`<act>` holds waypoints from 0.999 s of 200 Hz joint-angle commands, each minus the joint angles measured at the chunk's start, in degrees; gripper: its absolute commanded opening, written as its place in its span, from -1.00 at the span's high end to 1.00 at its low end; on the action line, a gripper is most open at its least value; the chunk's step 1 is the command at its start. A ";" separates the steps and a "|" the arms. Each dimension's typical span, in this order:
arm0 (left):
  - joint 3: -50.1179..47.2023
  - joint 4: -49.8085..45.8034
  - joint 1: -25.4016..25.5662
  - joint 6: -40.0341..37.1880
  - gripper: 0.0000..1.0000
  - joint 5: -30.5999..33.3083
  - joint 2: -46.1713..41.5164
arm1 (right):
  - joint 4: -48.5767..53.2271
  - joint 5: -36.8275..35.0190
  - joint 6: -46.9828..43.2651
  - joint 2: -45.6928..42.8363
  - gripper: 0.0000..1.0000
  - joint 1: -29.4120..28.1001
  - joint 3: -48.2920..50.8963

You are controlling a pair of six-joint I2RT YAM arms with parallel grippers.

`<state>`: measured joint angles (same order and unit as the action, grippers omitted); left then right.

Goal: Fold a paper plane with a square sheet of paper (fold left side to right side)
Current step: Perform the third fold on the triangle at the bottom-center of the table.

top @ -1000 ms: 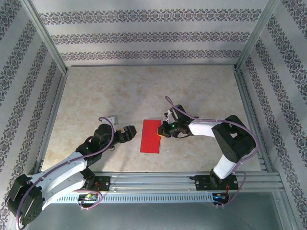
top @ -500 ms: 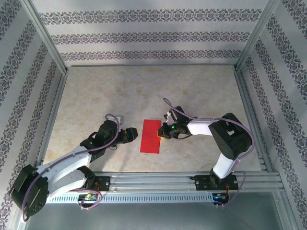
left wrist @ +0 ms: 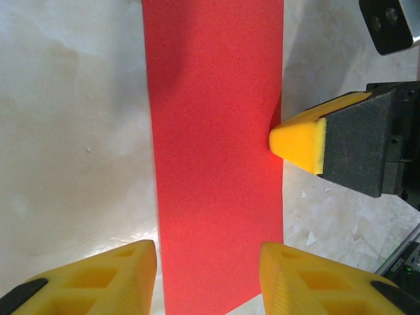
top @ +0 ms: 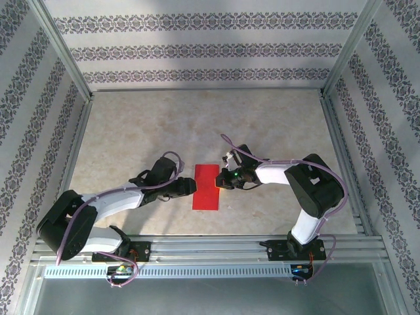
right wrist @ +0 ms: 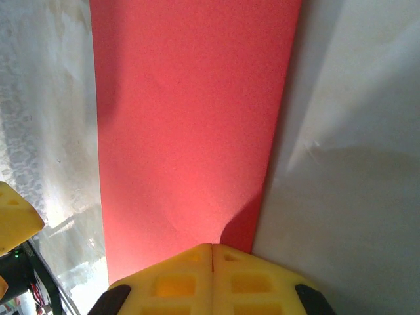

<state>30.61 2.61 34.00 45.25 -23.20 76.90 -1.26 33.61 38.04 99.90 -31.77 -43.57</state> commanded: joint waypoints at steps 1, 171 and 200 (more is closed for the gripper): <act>1.90 -0.69 -0.07 0.49 0.14 -1.56 1.59 | 3.64 -2.58 -1.74 2.06 1.00 -0.27 -0.31; 8.06 -2.11 -0.07 -1.85 0.16 -1.24 13.72 | 3.54 -2.41 -1.97 2.50 1.00 -0.33 -0.12; 7.65 0.66 -0.07 -0.93 0.18 -4.00 14.87 | 3.54 -2.49 -2.00 2.67 1.00 -0.20 -0.11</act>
<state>37.50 0.67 34.00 45.01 -24.32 89.43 -0.91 33.61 37.47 100.03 -31.75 -43.79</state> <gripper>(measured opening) 0.417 0.055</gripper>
